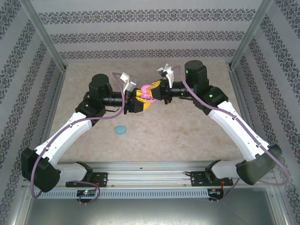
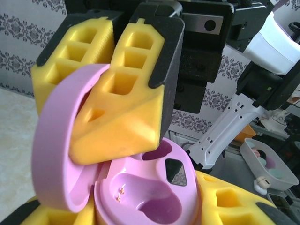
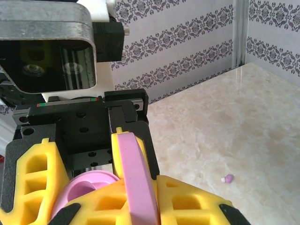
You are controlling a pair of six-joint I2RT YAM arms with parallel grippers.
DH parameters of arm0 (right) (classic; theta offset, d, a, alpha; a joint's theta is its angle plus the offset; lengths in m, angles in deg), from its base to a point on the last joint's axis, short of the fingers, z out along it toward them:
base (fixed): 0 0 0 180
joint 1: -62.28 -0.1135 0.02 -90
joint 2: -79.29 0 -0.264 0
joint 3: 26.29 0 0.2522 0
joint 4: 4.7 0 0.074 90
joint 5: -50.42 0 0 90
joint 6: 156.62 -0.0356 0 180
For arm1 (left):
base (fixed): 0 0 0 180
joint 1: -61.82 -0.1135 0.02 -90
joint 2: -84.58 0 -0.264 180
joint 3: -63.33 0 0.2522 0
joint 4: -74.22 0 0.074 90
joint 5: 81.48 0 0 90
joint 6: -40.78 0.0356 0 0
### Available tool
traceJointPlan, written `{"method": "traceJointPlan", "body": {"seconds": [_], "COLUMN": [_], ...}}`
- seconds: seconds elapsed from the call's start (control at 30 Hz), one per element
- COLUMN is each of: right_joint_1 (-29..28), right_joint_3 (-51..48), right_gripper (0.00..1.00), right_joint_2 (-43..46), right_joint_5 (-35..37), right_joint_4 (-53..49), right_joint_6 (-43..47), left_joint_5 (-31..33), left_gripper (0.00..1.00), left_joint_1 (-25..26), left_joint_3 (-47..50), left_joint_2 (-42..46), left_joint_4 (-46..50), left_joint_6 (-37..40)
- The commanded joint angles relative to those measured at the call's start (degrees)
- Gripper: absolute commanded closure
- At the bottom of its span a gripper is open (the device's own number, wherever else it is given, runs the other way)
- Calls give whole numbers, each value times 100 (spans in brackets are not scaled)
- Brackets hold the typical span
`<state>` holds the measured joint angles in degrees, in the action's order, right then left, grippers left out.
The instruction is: Insert wireless bluetooth earbuds into charging case
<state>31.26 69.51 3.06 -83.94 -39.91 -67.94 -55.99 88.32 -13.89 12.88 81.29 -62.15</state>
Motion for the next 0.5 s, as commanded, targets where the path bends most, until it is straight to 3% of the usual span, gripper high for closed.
{"method": "traceJointPlan", "body": {"seconds": [0.0,0.23,0.47], "right_joint_1": [-70,-68,-63], "right_joint_3": [71,49,40], "right_gripper": [87,75,51], "right_joint_2": [-68,-105,-49], "right_joint_5": [51,-62,-38], "right_joint_4": [-211,-68,94], "right_joint_6": [175,49,-362], "left_joint_5": [-143,-39,130], "left_gripper": [75,86,87], "left_joint_1": [-79,-214,-375], "left_joint_3": [-31,181,397], "left_joint_2": [117,191,261], "left_joint_4": [-517,-679,-710], "left_joint_6": [4,-30,-103]}}
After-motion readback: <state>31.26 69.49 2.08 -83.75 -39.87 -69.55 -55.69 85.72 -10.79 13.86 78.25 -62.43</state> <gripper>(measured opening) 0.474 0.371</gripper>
